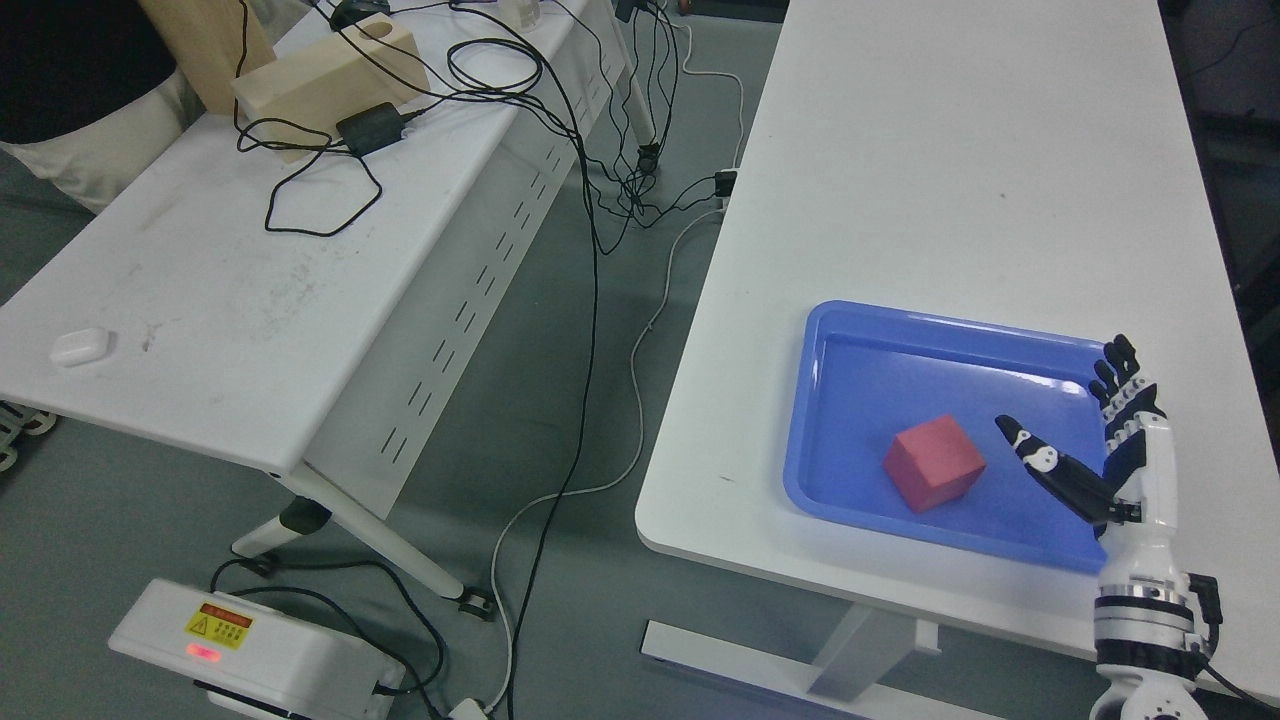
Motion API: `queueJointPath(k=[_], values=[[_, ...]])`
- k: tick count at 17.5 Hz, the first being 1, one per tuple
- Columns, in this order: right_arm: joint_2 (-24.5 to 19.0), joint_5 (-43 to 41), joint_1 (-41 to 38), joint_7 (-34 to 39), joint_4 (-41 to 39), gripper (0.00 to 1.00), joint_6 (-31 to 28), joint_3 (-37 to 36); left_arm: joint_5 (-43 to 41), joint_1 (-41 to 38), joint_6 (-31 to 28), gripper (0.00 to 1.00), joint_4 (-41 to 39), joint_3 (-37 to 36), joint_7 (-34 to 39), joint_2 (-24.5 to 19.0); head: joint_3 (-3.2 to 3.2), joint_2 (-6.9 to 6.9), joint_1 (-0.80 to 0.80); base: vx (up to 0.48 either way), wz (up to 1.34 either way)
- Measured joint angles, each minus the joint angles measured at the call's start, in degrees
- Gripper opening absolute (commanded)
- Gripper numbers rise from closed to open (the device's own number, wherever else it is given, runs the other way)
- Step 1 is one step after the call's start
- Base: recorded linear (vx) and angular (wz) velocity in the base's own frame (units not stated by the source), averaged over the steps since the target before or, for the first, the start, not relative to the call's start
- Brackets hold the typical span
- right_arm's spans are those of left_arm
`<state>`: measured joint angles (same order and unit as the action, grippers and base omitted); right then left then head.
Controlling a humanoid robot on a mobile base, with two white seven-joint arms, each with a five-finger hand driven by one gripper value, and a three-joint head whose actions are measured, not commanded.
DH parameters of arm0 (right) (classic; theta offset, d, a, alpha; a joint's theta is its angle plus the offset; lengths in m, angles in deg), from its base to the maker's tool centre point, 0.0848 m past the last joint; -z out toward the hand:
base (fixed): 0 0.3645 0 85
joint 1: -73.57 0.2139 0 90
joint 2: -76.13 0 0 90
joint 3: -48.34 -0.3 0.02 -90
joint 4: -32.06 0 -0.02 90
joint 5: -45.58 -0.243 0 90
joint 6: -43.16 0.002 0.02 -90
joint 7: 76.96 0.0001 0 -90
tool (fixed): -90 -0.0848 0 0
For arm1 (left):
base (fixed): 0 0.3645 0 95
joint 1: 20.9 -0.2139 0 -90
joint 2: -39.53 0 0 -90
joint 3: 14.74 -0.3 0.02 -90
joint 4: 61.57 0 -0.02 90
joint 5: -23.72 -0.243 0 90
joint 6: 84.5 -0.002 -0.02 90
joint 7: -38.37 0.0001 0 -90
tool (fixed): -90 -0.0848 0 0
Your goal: Pick pink block from left shelf to tray
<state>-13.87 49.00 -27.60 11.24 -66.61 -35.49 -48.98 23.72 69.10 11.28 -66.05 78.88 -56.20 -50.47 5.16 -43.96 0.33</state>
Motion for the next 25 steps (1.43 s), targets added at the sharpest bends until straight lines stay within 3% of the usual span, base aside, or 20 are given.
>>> queueJointPath(k=[10, 25], values=[[0.00, -1.05, 0.01, 0.57, -0.02, 1.00, -7.91, -0.90, 0.00, -0.01, 0.00, 1.00, 0.00, 0.01, 0.00, 0.00, 0.00, 0.00, 0.00, -0.116, -0.03], [0.00, -1.27, -0.08, 2.93, -0.01, 1.00, -8.91, -1.86, 0.00, 0.00, -0.01, 1.00, 0.00, 0.00, 0.00, 0.00, 0.00, 0.00, 0.00, -0.111, -0.19]])
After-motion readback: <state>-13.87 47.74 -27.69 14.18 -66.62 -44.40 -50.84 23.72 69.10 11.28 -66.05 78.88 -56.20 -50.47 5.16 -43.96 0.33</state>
